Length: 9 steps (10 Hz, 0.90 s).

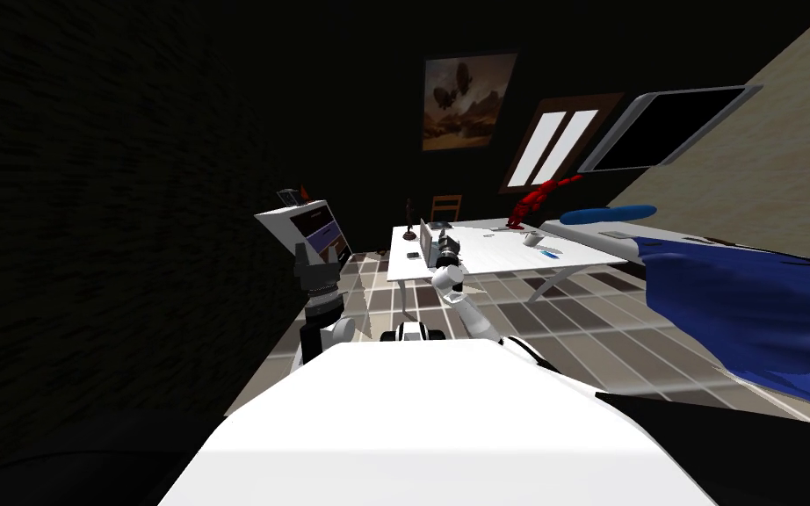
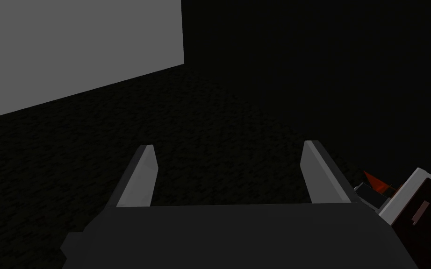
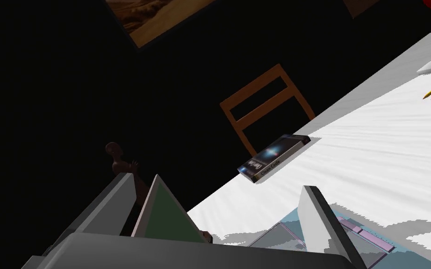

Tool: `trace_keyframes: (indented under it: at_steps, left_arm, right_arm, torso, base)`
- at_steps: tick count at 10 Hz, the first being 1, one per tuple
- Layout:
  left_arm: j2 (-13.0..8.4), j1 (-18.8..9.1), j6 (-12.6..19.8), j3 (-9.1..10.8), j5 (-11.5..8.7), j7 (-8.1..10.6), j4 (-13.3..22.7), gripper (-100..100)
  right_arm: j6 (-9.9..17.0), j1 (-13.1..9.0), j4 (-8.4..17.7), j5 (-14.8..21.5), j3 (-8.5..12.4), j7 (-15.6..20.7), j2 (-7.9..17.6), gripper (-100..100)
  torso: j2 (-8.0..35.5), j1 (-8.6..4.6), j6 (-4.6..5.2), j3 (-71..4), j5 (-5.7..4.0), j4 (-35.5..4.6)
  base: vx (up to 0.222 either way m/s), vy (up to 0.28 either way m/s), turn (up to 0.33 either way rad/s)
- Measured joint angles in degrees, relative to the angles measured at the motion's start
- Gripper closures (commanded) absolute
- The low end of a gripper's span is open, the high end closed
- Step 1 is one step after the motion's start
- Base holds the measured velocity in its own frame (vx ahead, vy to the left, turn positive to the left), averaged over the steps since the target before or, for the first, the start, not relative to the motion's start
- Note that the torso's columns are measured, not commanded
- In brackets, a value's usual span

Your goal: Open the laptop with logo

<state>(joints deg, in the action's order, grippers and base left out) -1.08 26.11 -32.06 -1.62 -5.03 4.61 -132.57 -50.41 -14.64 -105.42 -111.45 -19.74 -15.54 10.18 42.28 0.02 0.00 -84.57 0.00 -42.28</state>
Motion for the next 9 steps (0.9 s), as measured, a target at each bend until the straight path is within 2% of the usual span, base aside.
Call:
trace_keyframes:
  at_steps: [1, 4, 6, 8, 9]
  left_arm:
    - [0.0, 0.0, 0.0, 0.0, 0.0, 0.0, 0.0, 0]
    - [0.0, 0.0, 0.0, 0.0, 0.0, 0.0, 0.0, 0]
    - [0.0, 0.0, 0.0, 0.0, 0.0, 0.0, 0.0, 0]
    - [0.0, 0.0, 0.0, 0.0, 0.0, 0.0, 0.0, 0]
    - [0.0, 0.0, 0.0, 0.0, 0.0, 0.0, 0.0, 0]
  right_arm:
    - [-0.1, -0.52, 0.59, -1.71, 0.1, -0.35, -0.58, -100]
    - [-0.81, -2.01, 2.15, -6.49, -0.12, -1.35, -4.68, -100]
    - [-1.18, -2.99, 3.52, -8.1, -0.4, -2.29, -8.42, -100]
    - [-1.55, -3.36, 3.4, -9.75, -0.3, -1.96, -11.85, -100]
    - [-1.54, -3.36, 3.41, -9.79, -0.31, -2.0, -12.02, -100]
  torso:
    - [0.0, -0.01, 0.0, 0.0, 0.0, 0.0]
    - [0.02, -0.02, 0.0, 0.01, -0.01, 0.0]
    - [0.04, -0.01, 0.0, 0.02, 0.0, -0.01]
    - [0.04, -0.04, 0.01, 0.03, -0.01, -0.01]
    - [0.04, -0.06, 0.01, 0.02, -0.02, -0.01]
  base:
    - [0.029, 0.007, -0.032]
    - [0.027, 0.008, -0.032]
    - [0.015, 0.006, -0.02]
    - [0.005, 0.002, -0.003]
    - [0.0, 0.0, 0.0]
